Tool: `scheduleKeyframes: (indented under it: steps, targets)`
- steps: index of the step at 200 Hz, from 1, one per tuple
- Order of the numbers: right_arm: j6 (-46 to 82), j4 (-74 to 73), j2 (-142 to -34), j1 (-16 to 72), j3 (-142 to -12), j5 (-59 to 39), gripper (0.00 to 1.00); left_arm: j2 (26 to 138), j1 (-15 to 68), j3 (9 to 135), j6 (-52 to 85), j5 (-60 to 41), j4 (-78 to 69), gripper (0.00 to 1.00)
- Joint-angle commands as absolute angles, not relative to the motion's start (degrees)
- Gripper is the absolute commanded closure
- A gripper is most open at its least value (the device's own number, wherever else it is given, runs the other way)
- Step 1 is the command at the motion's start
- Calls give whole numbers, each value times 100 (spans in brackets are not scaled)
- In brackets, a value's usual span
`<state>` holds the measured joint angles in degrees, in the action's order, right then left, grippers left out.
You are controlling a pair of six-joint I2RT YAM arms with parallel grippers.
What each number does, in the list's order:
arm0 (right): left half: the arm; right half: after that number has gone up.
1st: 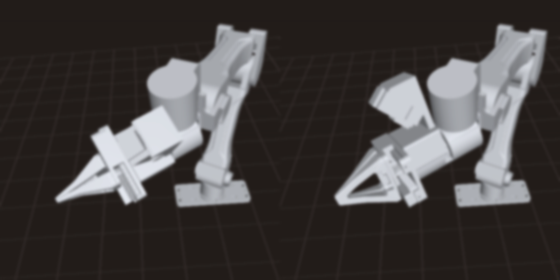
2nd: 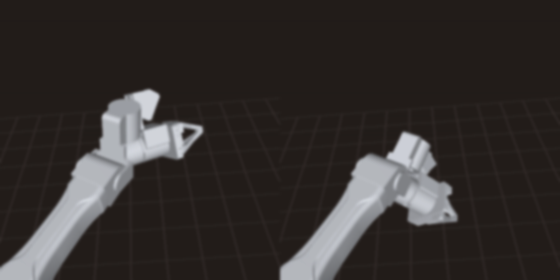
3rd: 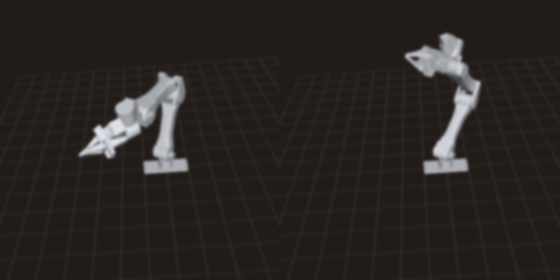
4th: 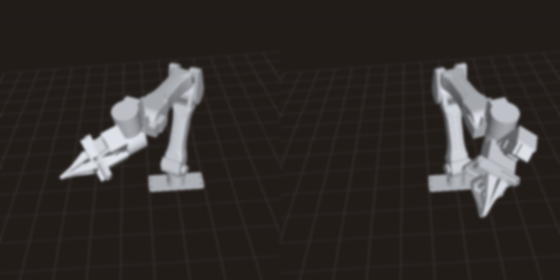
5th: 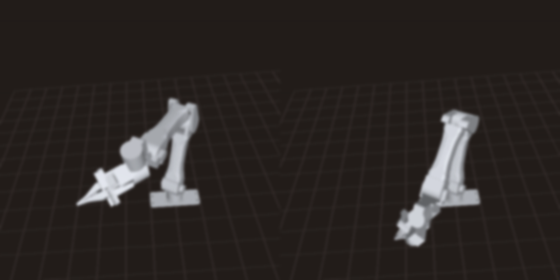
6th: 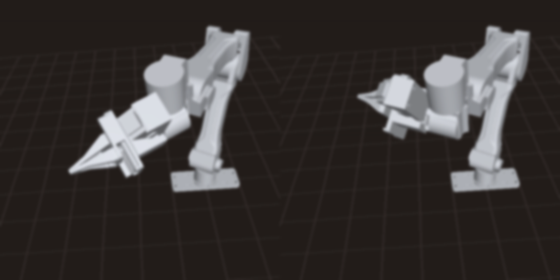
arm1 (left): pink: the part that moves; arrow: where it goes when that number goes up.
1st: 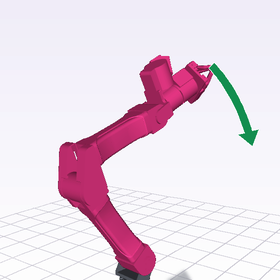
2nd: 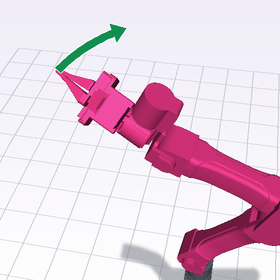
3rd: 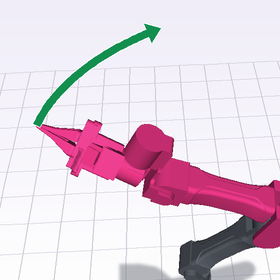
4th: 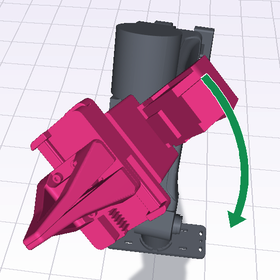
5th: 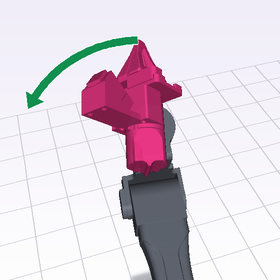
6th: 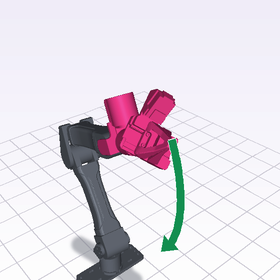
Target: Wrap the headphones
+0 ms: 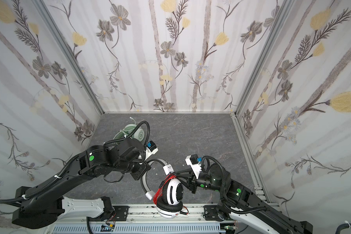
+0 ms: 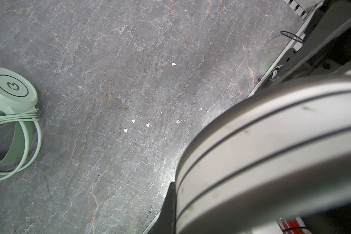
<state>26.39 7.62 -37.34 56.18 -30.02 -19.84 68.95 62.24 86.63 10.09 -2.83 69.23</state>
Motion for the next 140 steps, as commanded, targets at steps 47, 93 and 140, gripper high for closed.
scheduleKeyframes:
  steps: [47,93,140]
  targets:
    - [3139,149,-3632,5456,-2555,-2109,68,6727,5501,8561,2250,-621,5976,100]
    - [3681,195,-3157,5091,-1958,-1631,60,6500,4914,8367,2776,-697,5502,100]
    - [4276,711,-2636,4246,-1486,-1254,51,6443,4529,8192,2927,-709,5554,100]
